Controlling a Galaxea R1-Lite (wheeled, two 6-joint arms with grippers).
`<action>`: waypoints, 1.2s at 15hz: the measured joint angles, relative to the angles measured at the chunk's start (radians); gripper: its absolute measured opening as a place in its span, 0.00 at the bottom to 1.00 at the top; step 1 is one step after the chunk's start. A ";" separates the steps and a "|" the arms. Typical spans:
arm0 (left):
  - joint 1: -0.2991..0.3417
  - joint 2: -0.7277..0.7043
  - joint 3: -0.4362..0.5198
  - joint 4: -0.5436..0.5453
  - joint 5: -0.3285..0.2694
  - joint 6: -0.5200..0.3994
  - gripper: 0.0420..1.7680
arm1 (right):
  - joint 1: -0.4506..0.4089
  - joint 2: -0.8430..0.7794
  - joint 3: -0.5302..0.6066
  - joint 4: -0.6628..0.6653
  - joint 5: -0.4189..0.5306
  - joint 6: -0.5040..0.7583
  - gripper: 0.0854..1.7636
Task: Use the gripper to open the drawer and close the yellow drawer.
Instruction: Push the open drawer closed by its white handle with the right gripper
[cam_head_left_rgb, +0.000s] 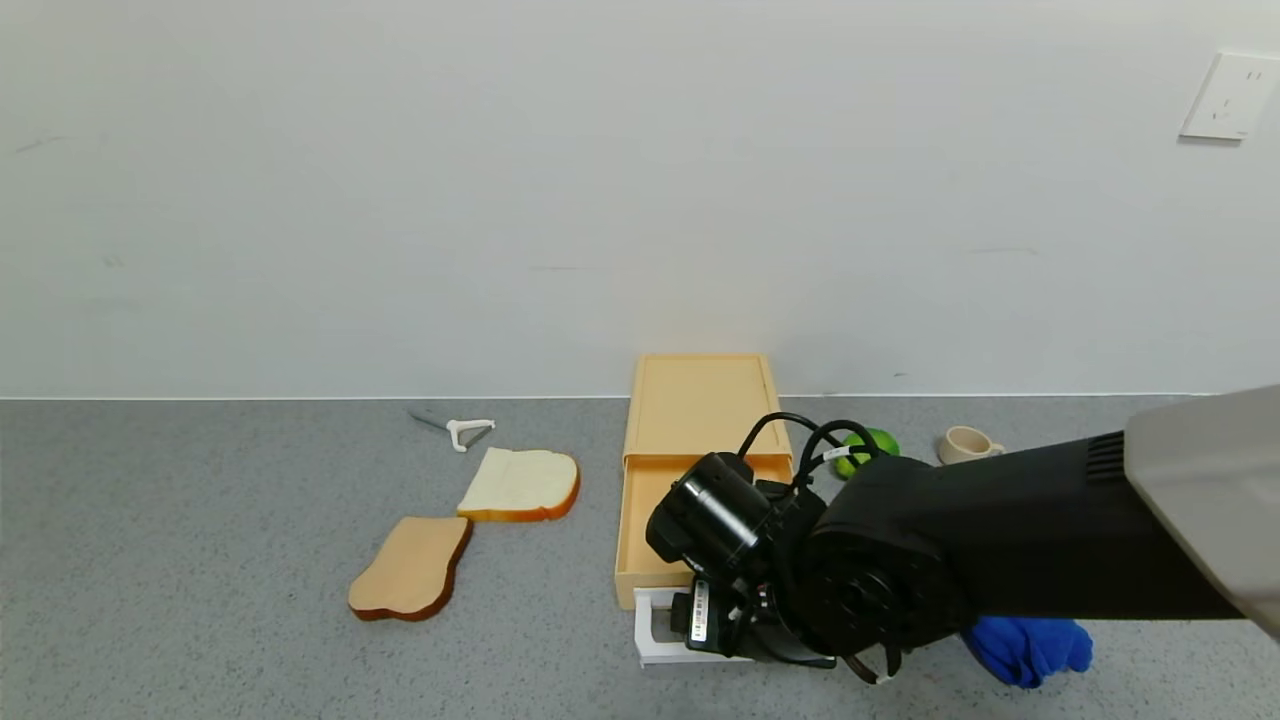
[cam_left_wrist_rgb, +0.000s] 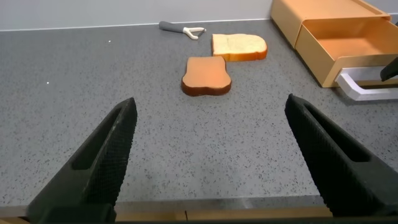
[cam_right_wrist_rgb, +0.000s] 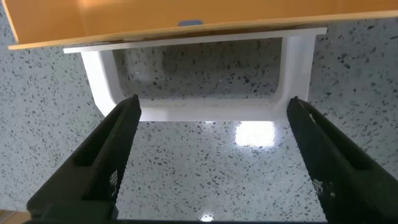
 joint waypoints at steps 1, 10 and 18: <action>0.000 0.000 0.000 0.000 0.000 0.000 0.97 | -0.001 0.006 -0.002 0.001 -0.001 0.001 0.97; 0.000 0.000 0.000 0.000 0.000 0.000 0.97 | -0.007 0.006 -0.014 0.011 -0.006 0.034 0.97; 0.000 0.000 0.000 0.000 0.000 0.000 0.97 | -0.007 -0.057 -0.046 0.116 -0.048 -0.008 0.97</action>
